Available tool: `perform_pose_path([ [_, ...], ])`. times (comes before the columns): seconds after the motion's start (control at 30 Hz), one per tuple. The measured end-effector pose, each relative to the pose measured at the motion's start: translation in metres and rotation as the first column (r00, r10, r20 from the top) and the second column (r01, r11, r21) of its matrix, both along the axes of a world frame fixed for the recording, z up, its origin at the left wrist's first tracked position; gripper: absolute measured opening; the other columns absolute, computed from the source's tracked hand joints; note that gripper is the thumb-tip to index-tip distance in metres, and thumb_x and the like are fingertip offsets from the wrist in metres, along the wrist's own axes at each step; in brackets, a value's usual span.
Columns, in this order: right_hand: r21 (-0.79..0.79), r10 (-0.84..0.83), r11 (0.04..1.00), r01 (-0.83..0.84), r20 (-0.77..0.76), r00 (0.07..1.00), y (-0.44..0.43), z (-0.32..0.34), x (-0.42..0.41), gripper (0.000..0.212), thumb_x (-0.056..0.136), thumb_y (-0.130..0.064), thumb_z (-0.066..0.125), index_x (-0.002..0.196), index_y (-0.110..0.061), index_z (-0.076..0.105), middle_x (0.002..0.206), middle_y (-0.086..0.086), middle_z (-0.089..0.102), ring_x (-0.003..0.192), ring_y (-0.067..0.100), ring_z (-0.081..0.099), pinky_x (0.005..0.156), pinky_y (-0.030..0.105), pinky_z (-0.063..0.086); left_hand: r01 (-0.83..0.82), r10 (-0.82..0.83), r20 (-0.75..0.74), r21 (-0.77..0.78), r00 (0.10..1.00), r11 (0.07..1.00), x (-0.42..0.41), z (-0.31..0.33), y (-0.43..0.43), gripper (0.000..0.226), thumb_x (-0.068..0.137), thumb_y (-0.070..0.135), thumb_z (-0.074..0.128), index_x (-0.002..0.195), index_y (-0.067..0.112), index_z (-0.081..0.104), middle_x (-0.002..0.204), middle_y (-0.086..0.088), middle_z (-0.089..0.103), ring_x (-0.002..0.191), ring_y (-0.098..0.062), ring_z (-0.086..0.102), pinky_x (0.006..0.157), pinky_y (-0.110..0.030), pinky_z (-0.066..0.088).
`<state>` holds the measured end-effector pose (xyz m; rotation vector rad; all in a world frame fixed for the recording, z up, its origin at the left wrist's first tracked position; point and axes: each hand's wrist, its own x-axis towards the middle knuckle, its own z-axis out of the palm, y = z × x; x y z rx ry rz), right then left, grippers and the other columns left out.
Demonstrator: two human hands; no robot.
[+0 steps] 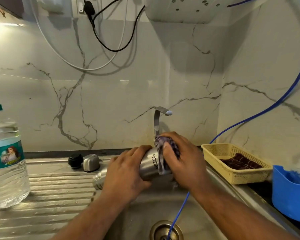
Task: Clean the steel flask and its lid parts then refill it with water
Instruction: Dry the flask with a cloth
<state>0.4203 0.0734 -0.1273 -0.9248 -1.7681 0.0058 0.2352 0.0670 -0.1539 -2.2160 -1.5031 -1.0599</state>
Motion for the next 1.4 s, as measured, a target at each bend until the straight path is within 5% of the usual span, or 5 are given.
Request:
perform_pose_path([
  [0.13,-0.477,-0.032,0.864,-0.159,-0.368,0.929,0.001,-0.005,-0.020,0.027,0.103,-0.052,0.035,0.103,-0.042,0.060,0.097,-0.007,0.067,0.092,0.014,0.067,0.088,0.047,0.058,-0.068,0.072,-0.075,0.057,0.995,0.996,-0.004,0.002,0.001,0.093,0.053,0.043,0.089,0.134,0.042,0.041,0.120,0.015,0.065,0.109,-0.015,0.063,0.097,-0.044,0.047],
  [0.57,0.308,-0.014,0.951,0.008,0.017,1.000,-0.003,-0.013,-0.014,0.039,0.092,-0.053,0.060,0.122,-0.028,0.057,0.110,-0.013,0.061,0.101,0.006,0.059,0.083,0.028,0.054,0.228,-0.071,0.473,-0.283,0.878,0.932,-0.003,-0.007,0.004,0.069,0.051,0.042,0.085,0.114,0.042,0.058,0.090,0.017,0.070,0.078,0.003,0.065,0.070,-0.025,0.058],
  [0.93,-0.396,0.238,0.879,-0.266,-0.117,0.964,0.000,0.002,-0.004,0.056,0.076,-0.054,0.082,0.123,-0.048,0.052,0.116,-0.024,0.063,0.102,-0.011,0.061,0.079,0.007,0.049,-0.090,0.096,-0.103,0.064,0.990,0.994,-0.008,0.003,0.007,0.091,0.054,0.048,0.085,0.134,0.042,0.042,0.119,0.014,0.065,0.107,-0.015,0.063,0.093,-0.040,0.045],
  [1.2,-0.275,0.234,0.852,-0.445,-0.559,0.795,0.010,-0.004,-0.003,0.048,0.066,-0.042,0.084,0.110,-0.032,0.069,0.104,-0.003,0.074,0.091,0.013,0.074,0.069,0.024,0.059,-0.193,0.190,0.059,0.048,0.980,0.980,-0.040,0.022,0.004,0.127,0.044,0.101,0.056,0.152,0.044,0.025,0.158,0.007,0.035,0.144,-0.022,0.034,0.117,-0.061,0.024],
  [1.4,-0.222,0.212,0.812,-0.540,-0.749,0.627,0.016,-0.007,0.003,0.054,0.067,-0.037,0.082,0.118,-0.037,0.065,0.118,0.012,0.068,0.092,0.029,0.076,0.069,0.048,0.063,0.612,0.032,0.997,-0.067,0.067,0.788,-0.062,0.028,0.005,0.128,0.041,0.088,0.078,0.149,0.031,0.038,0.147,-0.012,0.053,0.124,-0.032,0.062,0.090,-0.053,0.053],
])
